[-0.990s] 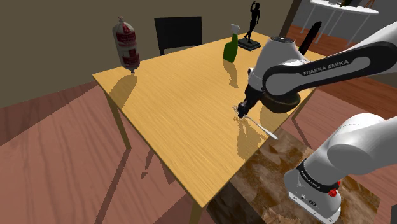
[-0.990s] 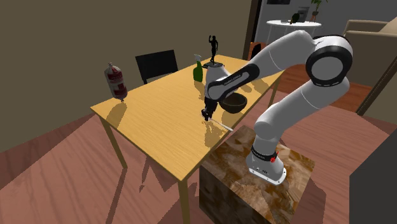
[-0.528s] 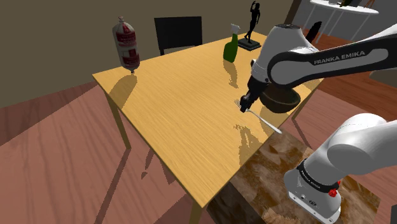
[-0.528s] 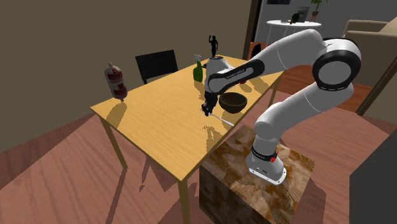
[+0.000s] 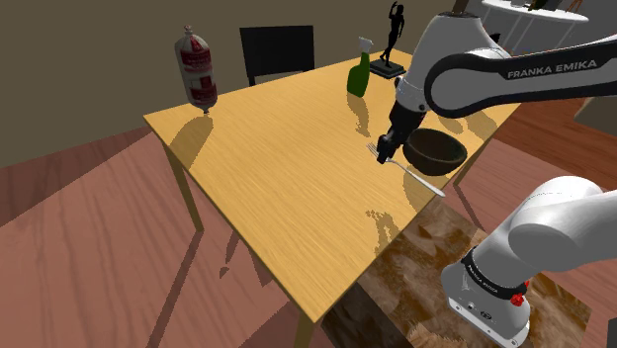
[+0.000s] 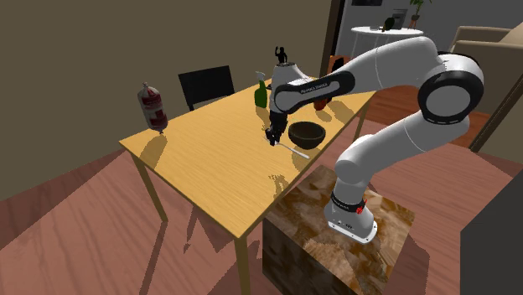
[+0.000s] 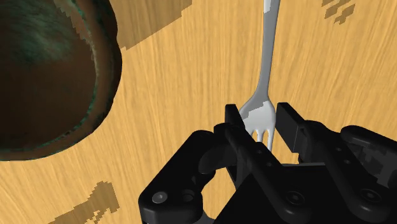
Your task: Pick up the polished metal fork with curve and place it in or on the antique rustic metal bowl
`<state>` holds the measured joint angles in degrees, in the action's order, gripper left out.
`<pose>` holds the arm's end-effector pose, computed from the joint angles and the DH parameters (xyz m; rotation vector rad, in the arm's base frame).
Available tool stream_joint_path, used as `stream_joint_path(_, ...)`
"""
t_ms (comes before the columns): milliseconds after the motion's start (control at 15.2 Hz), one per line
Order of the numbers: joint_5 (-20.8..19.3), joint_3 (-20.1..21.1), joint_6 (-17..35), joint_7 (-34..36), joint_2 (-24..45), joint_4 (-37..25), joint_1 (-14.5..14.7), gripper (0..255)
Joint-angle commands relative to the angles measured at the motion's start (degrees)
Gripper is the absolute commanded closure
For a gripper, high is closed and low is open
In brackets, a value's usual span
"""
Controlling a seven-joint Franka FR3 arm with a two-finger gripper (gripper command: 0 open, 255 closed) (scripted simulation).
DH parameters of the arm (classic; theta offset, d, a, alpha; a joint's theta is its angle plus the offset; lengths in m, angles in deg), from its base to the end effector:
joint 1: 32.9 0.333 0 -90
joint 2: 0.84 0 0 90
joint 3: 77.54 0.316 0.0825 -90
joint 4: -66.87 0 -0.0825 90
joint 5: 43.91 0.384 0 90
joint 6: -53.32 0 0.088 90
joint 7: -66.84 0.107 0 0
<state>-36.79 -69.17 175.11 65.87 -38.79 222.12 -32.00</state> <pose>0.3417 0.0593 0.4280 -3.1136 -0.1401 -0.1162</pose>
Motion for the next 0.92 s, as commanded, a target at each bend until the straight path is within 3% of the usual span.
stream_joint_path(0,-0.2,-0.2,-1.9,0.0,-0.8,-1.1,-0.1,255)
stream_joint_path(858,-1.6,-2.2,-12.1,-1.2,-3.5,-8.5,-1.0,255)
